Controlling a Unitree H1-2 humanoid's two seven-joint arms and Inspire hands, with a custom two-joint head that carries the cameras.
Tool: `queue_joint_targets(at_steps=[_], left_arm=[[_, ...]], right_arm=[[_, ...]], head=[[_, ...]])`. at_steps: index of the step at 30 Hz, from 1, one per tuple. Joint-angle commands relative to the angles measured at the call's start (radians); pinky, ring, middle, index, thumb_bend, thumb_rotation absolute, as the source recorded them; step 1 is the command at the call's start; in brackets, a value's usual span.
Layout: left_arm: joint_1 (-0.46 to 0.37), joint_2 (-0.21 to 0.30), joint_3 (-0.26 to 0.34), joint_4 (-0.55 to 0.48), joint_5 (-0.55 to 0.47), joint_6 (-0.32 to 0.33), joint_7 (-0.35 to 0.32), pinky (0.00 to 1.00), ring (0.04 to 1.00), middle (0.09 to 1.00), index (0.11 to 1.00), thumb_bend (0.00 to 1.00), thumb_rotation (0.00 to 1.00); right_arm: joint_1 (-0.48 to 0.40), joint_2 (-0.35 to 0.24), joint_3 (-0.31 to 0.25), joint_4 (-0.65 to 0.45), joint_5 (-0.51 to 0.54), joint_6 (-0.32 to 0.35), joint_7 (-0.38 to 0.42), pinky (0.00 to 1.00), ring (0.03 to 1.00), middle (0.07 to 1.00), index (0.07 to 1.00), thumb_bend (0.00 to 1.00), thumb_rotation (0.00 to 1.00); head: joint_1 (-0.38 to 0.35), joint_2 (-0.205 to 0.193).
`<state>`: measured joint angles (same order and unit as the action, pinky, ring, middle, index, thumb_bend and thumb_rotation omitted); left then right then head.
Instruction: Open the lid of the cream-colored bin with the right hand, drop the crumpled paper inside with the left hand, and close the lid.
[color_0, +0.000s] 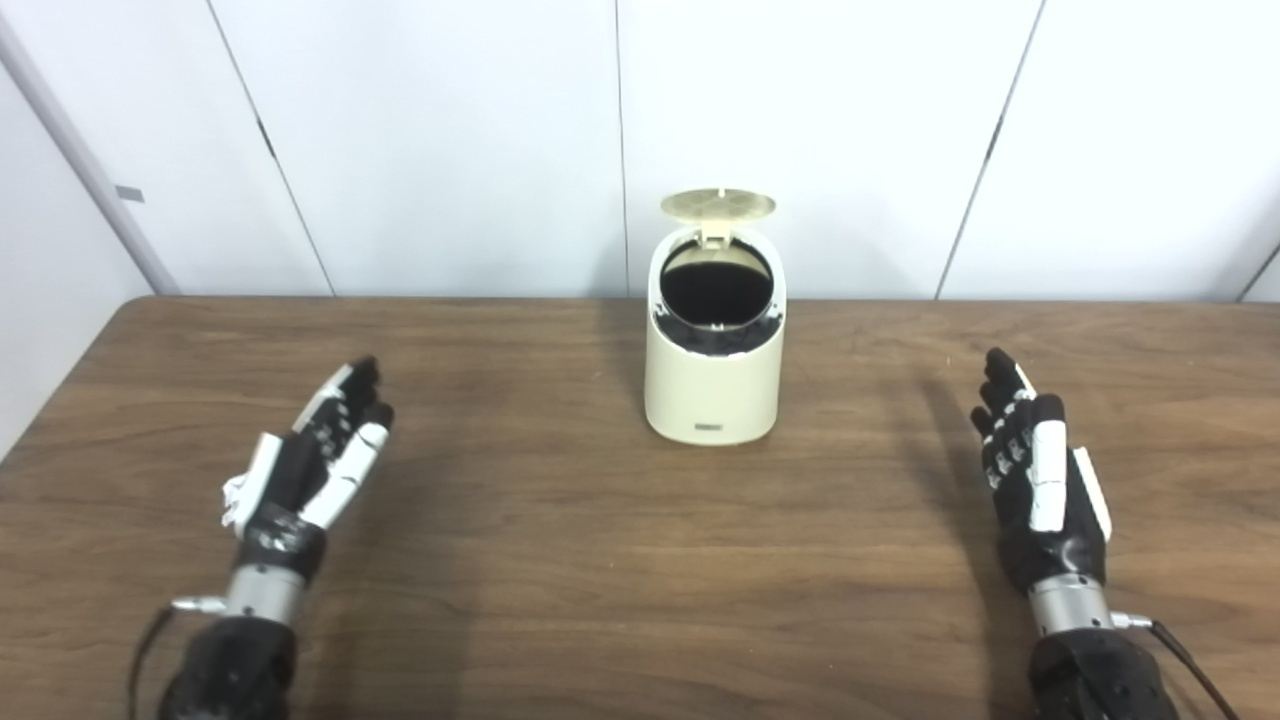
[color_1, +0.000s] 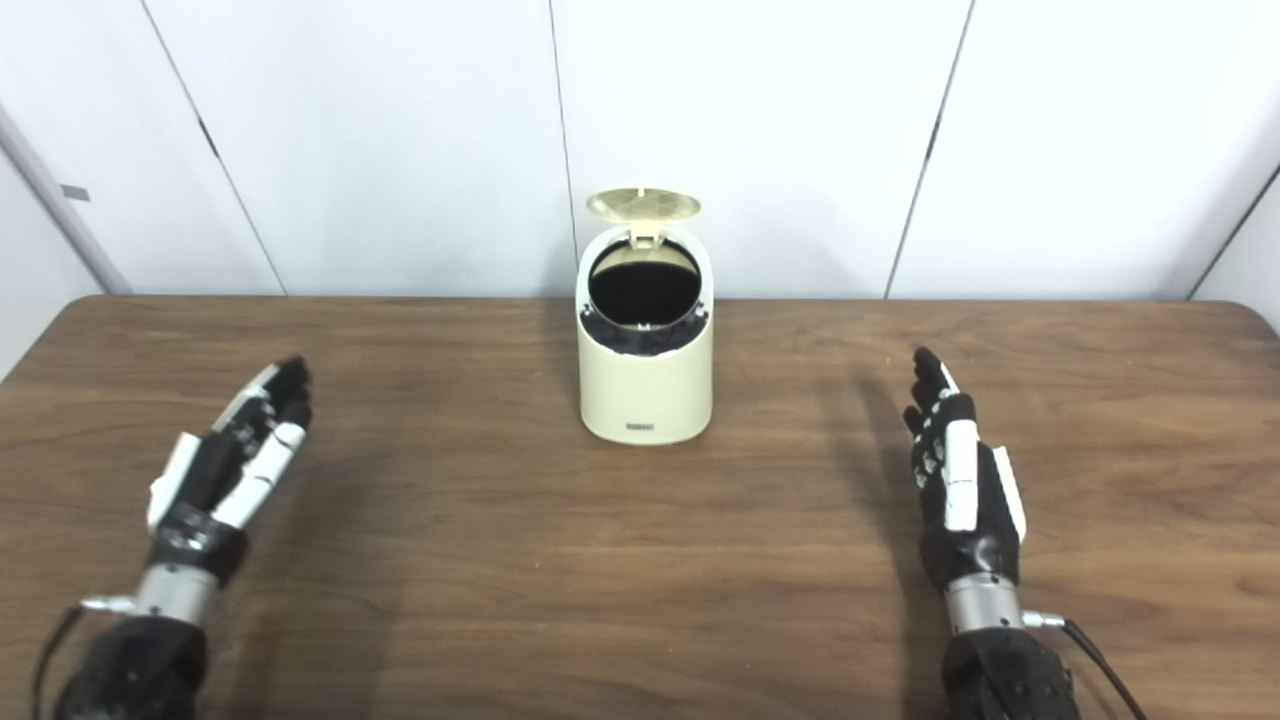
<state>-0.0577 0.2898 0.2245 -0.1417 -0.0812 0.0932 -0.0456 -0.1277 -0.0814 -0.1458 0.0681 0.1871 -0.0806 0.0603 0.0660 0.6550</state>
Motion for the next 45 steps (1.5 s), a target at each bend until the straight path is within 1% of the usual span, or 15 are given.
queue_joint_targets(at_steps=[1,4,7,9,12,13,16,18,21,25,28,32,35,40,45], left_arm=[[-0.033,0.021,0.018,-0.049,-0.014,0.01,0.007,0.99,0.957,0.926,0.916,0.6,0.43],[-0.036,0.036,0.034,-0.054,0.002,0.003,0.013,1.0,0.961,0.917,0.903,0.65,0.39],[-0.039,0.049,0.046,-0.06,0.019,-0.015,0.018,0.94,0.915,0.896,0.895,0.69,0.34],[-0.037,0.051,0.054,-0.074,0.013,-0.01,0.016,0.9,0.905,0.894,0.893,0.71,0.33],[-0.036,0.054,0.063,-0.087,0.006,-0.002,0.012,0.9,0.906,0.901,0.892,0.72,0.3],[-0.032,0.069,0.067,-0.111,0.025,0.015,0.013,0.9,0.906,0.901,0.892,0.72,0.3],[-0.02,0.131,0.065,-0.153,0.119,0.029,0.008,0.86,0.866,0.864,0.877,0.77,0.24],[-0.011,0.175,0.053,-0.173,0.209,0.054,0.004,0.86,0.886,0.877,0.882,0.8,0.18],[0.001,0.231,0.038,-0.202,0.33,0.089,0.003,0.85,0.889,0.877,0.869,0.86,0.15],[0.009,0.277,0.023,-0.227,0.449,0.15,-0.008,0.78,0.856,0.868,0.852,0.93,0.19],[0.015,0.302,0.003,-0.245,0.512,0.192,-0.037,0.67,0.811,0.849,0.85,0.95,0.18],[0.024,0.346,-0.038,-0.267,0.589,0.232,-0.107,0.74,0.856,0.865,0.846,0.92,0.16],[0.028,0.357,-0.058,-0.27,0.625,0.256,-0.138,0.79,0.892,0.873,0.834,0.92,0.14],[0.031,0.362,-0.071,-0.255,0.65,0.242,-0.151,0.77,0.886,0.86,0.816,0.96,0.14],[0.028,0.377,-0.096,-0.259,0.679,0.303,-0.215,0.76,0.882,0.864,0.828,0.95,0.19]], right_arm=[[0.017,0.005,0.007,0.038,0.016,-0.012,0.017,1.0,1.0,0.975,0.927,0.54,1.0],[0.018,0.001,0.008,0.04,0.019,-0.01,0.023,1.0,1.0,0.973,0.933,0.51,1.0],[0.018,-0.002,0.01,0.042,0.01,-0.011,0.021,1.0,0.996,0.965,0.924,0.5,1.0],[0.019,-0.004,0.009,0.045,0.012,-0.014,0.023,1.0,0.994,0.963,0.923,0.5,1.0],[0.019,-0.005,0.009,0.047,0.012,-0.016,0.023,1.0,0.99,0.959,0.921,0.49,1.0],[0.02,-0.011,0.009,0.046,0.012,-0.013,0.026,1.0,0.99,0.958,0.921,0.49,1.0],[0.022,-0.023,0.009,0.045,0.011,-0.007,0.031,1.0,0.992,0.969,0.936,0.5,1.0],[0.022,-0.028,0.01,0.044,0.015,-0.004,0.035,1.0,0.993,0.973,0.944,0.51,1.0],[0.021,-0.03,0.007,0.044,0.031,0.0,0.038,1.0,0.992,0.974,0.946,0.51,1.0],[0.02,-0.036,0.008,0.051,0.037,-0.005,0.038,1.0,0.996,0.979,0.95,0.52,1.0],[0.022,-0.04,0.01,0.051,0.035,-0.002,0.039,1.0,0.999,0.981,0.949,0.54,1.0],[0.025,-0.044,0.011,0.052,0.039,-0.006,0.046,1.0,0.996,0.977,0.944,0.55,1.0],[0.026,-0.046,0.009,0.055,0.048,-0.011,0.053,1.0,1.0,0.976,0.943,0.56,1.0],[0.026,-0.049,0.006,0.062,0.054,-0.016,0.055,1.0,1.0,0.977,0.945,0.56,1.0],[0.026,-0.051,0.007,0.062,0.048,-0.009,0.051,1.0,1.0,0.98,0.953,0.55,1.0]], head=[[0.005,0.001],[0.008,0.002],[0.011,0.003],[0.017,0.003],[0.017,0.003],[0.034,0.007],[0.041,0.008],[0.043,0.009],[0.046,0.01],[0.049,0.012],[0.051,0.013],[0.053,0.016],[0.054,0.018],[0.056,0.02],[0.058,0.021]])
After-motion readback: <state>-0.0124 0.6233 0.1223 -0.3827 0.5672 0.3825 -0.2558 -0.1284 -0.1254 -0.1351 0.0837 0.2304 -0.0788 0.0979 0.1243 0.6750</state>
